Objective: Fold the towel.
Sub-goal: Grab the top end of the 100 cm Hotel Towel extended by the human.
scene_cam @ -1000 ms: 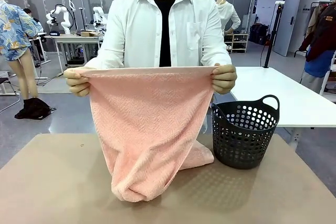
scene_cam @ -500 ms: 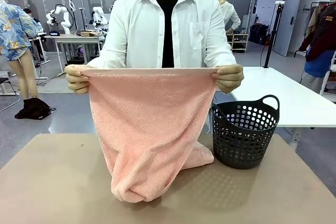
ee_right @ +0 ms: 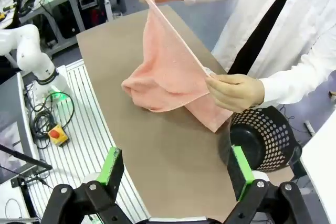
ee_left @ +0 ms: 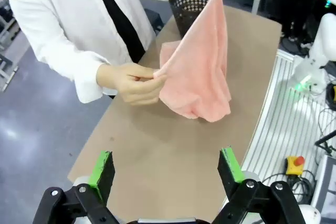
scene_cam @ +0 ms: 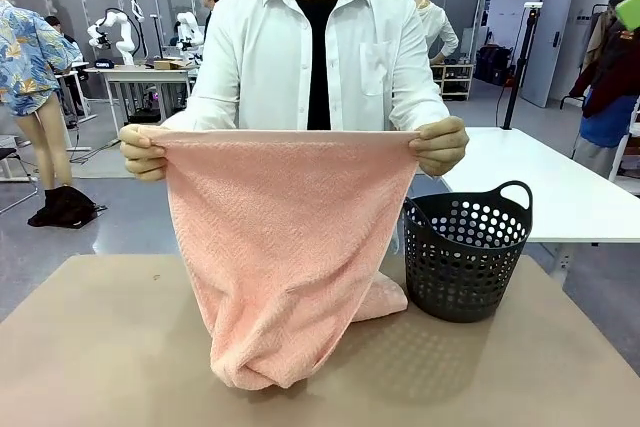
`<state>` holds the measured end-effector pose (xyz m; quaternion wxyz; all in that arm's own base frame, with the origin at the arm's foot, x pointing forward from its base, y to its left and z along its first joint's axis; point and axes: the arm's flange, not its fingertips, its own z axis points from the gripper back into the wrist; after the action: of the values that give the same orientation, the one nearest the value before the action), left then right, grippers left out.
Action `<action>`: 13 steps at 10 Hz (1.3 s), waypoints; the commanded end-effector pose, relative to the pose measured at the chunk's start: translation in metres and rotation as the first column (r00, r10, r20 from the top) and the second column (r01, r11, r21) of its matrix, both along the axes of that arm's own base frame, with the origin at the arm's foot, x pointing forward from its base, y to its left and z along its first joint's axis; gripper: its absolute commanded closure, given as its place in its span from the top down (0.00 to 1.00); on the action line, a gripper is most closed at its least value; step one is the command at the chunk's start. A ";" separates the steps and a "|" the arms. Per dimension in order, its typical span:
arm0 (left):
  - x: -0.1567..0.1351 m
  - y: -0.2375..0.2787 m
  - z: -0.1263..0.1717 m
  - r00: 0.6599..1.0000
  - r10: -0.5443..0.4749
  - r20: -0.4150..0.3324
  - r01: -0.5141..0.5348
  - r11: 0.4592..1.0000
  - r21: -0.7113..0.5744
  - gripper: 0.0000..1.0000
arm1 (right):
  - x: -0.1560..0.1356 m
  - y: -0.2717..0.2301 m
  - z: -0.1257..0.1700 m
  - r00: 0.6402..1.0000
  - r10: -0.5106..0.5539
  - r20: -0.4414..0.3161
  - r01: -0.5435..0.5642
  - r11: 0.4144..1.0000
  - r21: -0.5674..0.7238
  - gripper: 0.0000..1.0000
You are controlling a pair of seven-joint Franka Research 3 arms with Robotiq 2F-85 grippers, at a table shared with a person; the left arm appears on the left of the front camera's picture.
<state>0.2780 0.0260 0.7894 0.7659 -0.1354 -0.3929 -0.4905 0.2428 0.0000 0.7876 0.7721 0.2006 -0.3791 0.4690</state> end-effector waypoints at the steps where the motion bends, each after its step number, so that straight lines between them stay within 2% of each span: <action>1: -0.007 0.005 0.004 1.000 0.019 0.012 -0.019 1.000 -0.003 1.00 | -0.004 -0.005 0.001 1.000 -0.028 -0.002 0.028 1.000 0.005 1.00; 5: -0.006 0.007 0.003 1.000 -0.005 0.013 0.005 1.000 -0.015 1.00 | -0.003 -0.007 0.001 1.000 -0.004 0.007 0.004 1.000 0.003 1.00; 6: -0.002 -0.025 0.016 0.995 -0.085 0.051 0.079 0.992 0.103 1.00 | 0.005 0.026 0.012 0.995 0.097 0.032 -0.093 0.988 -0.120 1.00; 7: 0.004 -0.058 0.024 0.988 -0.131 0.079 0.116 0.978 0.175 1.00 | 0.014 0.063 0.015 0.993 0.091 0.069 -0.070 0.964 -0.256 1.00; 9: 0.015 -0.106 0.029 0.978 -0.181 0.103 0.141 0.939 0.313 1.00 | 0.024 0.118 0.014 0.976 0.198 0.087 -0.144 0.894 -0.424 1.00; 12: 0.031 -0.189 0.012 0.956 -0.271 0.112 0.186 0.856 0.482 1.00 | 0.046 0.186 0.000 0.953 0.292 0.084 -0.206 0.823 -0.529 1.00; 13: 0.035 -0.208 0.003 0.959 -0.262 0.111 0.163 0.826 0.539 1.00 | 0.051 0.203 -0.006 0.948 0.306 0.085 -0.208 0.799 -0.564 1.00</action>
<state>0.3080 -0.1773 0.7932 0.6658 0.0460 -0.3023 -0.6806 0.2872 0.1999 0.7798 0.6913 -0.0034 -0.2652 0.6721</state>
